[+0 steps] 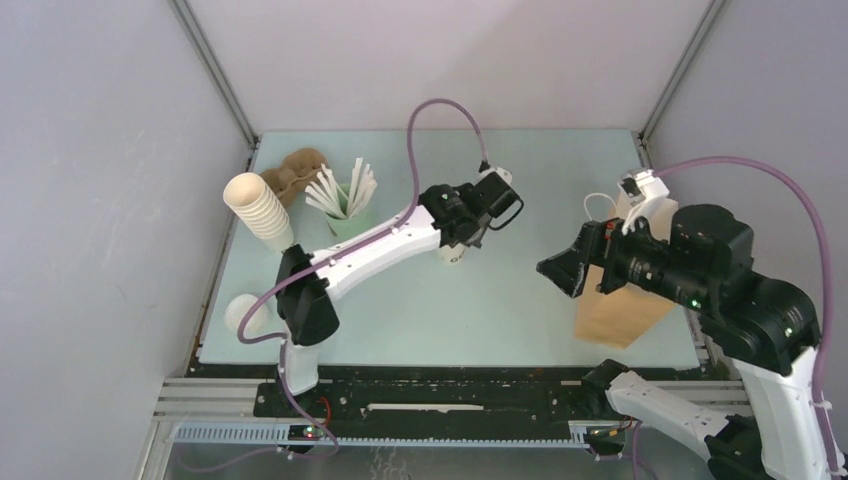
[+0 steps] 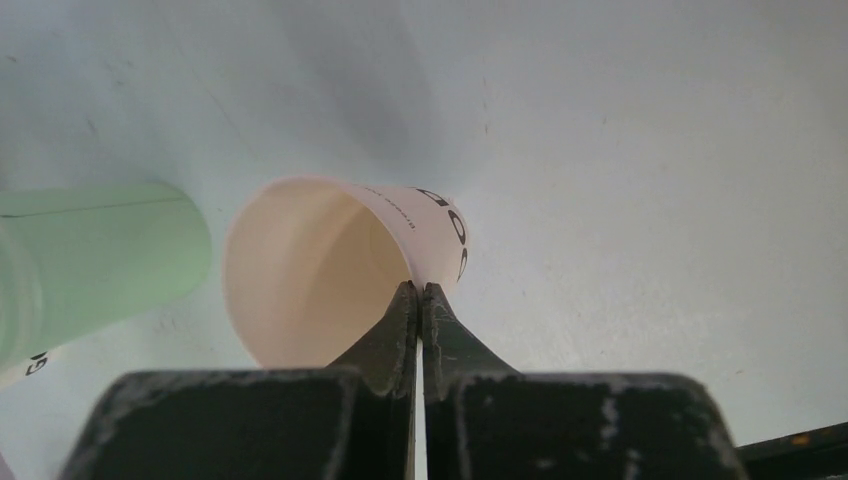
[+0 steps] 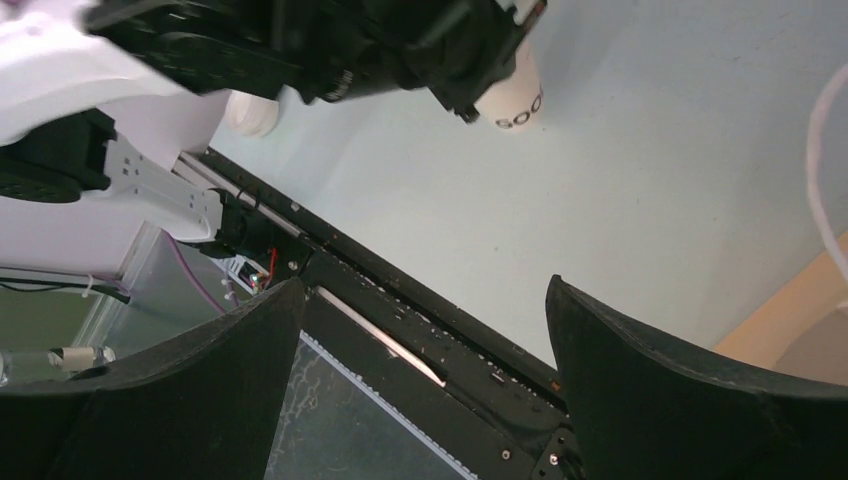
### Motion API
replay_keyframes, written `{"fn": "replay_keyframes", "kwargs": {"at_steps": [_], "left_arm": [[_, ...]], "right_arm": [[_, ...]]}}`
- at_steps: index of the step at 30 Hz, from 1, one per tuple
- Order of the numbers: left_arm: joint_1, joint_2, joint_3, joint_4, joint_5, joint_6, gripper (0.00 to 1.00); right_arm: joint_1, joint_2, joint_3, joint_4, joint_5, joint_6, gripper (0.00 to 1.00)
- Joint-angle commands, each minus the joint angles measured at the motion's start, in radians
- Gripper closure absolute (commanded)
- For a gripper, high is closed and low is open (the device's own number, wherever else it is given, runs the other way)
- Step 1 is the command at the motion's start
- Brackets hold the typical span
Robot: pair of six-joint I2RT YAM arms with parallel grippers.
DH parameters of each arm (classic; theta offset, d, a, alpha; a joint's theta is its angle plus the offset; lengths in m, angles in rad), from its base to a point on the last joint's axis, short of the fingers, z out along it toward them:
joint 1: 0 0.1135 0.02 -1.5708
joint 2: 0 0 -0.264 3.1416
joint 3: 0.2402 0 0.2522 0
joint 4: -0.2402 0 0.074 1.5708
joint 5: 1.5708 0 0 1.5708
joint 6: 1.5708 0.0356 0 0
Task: Pack the takeout coffee
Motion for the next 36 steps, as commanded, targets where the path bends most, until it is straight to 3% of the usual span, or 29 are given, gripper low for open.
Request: {"fn": "replay_keyframes", "kwargs": {"at_steps": [1, 4, 14, 18, 21, 23, 29, 32, 36], "left_arm": [[0.018, -0.039, -0.134, 0.205, 0.078, 0.047, 1.00], [0.018, -0.023, -0.193, 0.260, 0.082, 0.055, 1.00], [0.019, 0.078, -0.181, 0.249, 0.044, 0.024, 1.00], [0.019, 0.090, -0.172, 0.225, 0.054, 0.021, 0.83], [0.018, 0.059, -0.172, 0.197, 0.034, 0.021, 0.57], [0.019, 0.028, -0.177, 0.190, 0.028, 0.035, 0.47], [0.038, -0.186, -0.177, 0.058, -0.083, 0.008, 0.25], [0.106, -0.342, -0.293, 0.026, -0.098, -0.069, 0.17], [0.289, -0.572, -0.540, 0.017, -0.031, -0.206, 0.15]], "right_arm": [[-0.004, -0.028, 0.004, 0.009, 0.041, 0.034, 0.00], [-0.005, -0.038, -0.004, 0.009, 0.047, 0.038, 0.00], [-0.005, -0.038, -0.015, 0.011, 0.034, 0.038, 0.00], [-0.005, -0.041, -0.029, 0.018, 0.025, 0.043, 0.00], [-0.005, -0.041, -0.036, 0.021, 0.020, 0.045, 0.00], [-0.005, -0.042, -0.041, 0.024, 0.018, 0.043, 0.00], [-0.005, -0.040, -0.052, 0.029, 0.015, 0.029, 0.00], [-0.006, -0.038, -0.063, 0.034, 0.014, 0.021, 0.00], [-0.008, -0.027, -0.080, 0.055, -0.011, 0.014, 0.00]]}}
